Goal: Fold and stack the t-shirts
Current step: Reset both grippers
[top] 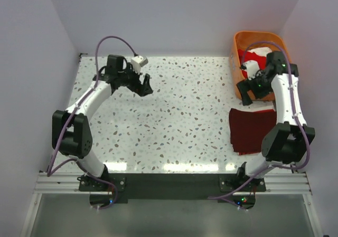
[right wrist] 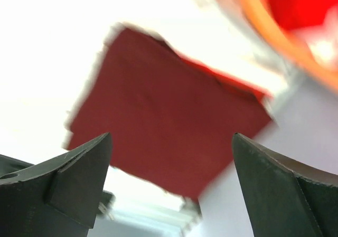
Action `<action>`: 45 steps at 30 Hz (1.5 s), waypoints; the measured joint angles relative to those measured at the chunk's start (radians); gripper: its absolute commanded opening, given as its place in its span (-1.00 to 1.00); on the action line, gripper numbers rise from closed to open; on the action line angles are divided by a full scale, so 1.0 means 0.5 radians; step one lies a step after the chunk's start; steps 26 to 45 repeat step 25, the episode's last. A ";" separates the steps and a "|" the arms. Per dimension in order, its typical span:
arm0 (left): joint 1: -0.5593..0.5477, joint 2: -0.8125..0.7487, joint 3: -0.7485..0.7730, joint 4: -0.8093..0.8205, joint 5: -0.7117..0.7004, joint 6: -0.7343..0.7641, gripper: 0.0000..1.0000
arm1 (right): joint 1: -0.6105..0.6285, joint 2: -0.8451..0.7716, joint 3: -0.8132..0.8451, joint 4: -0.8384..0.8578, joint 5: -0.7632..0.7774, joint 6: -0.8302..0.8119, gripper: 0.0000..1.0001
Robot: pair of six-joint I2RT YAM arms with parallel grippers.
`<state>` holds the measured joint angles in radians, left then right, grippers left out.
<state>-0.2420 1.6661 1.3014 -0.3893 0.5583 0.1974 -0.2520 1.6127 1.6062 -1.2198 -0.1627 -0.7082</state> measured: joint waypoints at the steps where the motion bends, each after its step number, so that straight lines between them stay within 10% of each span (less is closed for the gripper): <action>1: 0.058 0.000 0.026 -0.006 0.035 -0.051 1.00 | 0.102 -0.027 -0.014 0.029 -0.051 0.060 0.97; 12: 0.739 -0.070 -0.123 -0.230 0.037 -0.130 1.00 | 0.758 -0.161 -0.575 0.590 -0.398 0.652 0.97; 25: 0.728 -0.799 -0.771 -0.364 -0.320 0.257 1.00 | 0.964 -0.489 -1.119 0.898 -0.380 0.772 0.97; 45: 0.728 -0.799 -0.771 -0.364 -0.320 0.257 1.00 | 0.964 -0.489 -1.119 0.898 -0.380 0.772 0.97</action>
